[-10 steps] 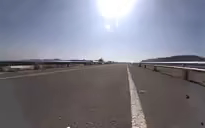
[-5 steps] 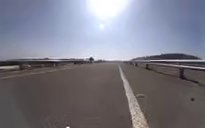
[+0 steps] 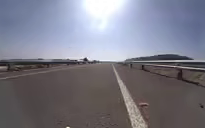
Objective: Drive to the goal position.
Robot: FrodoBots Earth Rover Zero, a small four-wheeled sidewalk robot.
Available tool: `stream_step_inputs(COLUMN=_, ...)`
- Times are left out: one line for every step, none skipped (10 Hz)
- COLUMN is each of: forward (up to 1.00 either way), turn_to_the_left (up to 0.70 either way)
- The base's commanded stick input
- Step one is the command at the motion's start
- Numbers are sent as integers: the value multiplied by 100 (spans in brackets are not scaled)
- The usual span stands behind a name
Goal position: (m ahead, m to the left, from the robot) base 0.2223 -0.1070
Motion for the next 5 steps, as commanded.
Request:
stream_step_inputs(forward=70, turn_to_the_left=0)
stream_step_inputs(forward=70, turn_to_the_left=0)
stream_step_inputs(forward=70, turn_to_the_left=0)
stream_step_inputs(forward=70, turn_to_the_left=0)
stream_step_inputs(forward=70, turn_to_the_left=0)
